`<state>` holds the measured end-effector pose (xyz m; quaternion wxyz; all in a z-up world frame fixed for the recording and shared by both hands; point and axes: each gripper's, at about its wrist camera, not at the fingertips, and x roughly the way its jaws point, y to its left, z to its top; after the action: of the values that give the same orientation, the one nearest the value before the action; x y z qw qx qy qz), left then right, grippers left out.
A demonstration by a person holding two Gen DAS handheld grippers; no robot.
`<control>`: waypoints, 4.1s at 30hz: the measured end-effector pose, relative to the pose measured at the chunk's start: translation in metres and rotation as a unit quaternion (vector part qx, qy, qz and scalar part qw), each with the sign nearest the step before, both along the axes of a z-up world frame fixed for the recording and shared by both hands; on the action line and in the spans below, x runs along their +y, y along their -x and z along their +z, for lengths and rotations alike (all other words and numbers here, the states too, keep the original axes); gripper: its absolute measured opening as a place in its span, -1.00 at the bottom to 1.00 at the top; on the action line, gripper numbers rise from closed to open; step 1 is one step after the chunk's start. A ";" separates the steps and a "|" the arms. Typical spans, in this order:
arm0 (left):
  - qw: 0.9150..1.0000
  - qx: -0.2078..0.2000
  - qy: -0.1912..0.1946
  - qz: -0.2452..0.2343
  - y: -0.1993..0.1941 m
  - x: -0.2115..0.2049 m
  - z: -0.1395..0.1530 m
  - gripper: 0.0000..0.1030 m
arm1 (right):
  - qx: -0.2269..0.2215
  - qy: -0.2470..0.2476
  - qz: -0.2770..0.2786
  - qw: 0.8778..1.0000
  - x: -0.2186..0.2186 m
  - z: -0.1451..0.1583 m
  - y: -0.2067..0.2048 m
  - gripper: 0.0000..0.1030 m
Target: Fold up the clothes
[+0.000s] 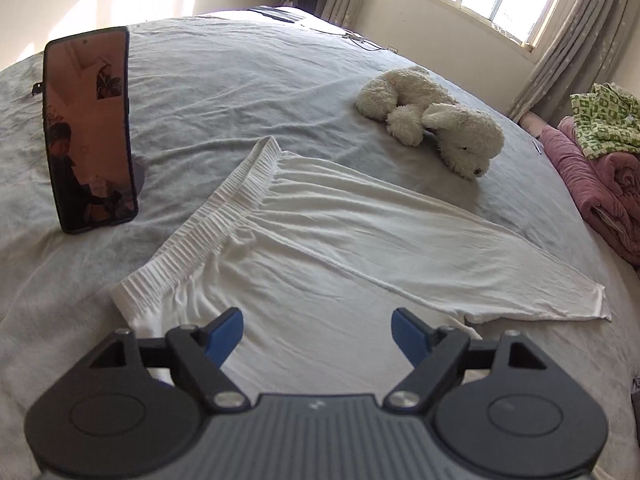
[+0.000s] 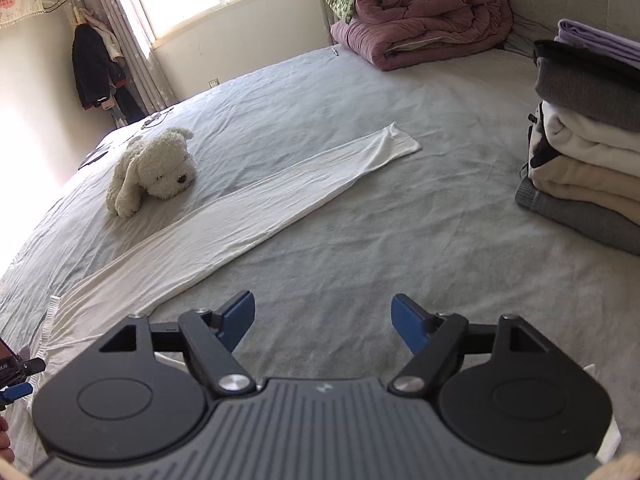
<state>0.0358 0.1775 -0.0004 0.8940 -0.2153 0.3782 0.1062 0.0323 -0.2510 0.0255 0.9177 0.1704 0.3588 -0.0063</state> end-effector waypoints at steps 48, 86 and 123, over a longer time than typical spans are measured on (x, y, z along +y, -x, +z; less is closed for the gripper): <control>0.987 -0.002 -0.160 0.006 -0.020 -0.023 -0.012 0.99 | 0.078 0.054 0.097 0.991 0.078 -0.065 -0.021 0.97; 0.981 -0.101 -0.112 -0.125 -0.020 0.012 -0.031 0.74 | -0.085 0.092 0.264 0.956 0.183 -0.027 -0.105 1.00; 0.989 -0.025 -0.107 -0.098 -0.039 0.045 -0.041 0.11 | 0.004 0.201 0.453 0.869 0.320 -0.063 -0.246 -0.91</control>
<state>0.0745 0.2221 -0.0412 0.9272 -0.0825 0.3616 0.0527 0.2784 0.0693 -0.0373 0.8328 -0.1992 0.3912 0.3371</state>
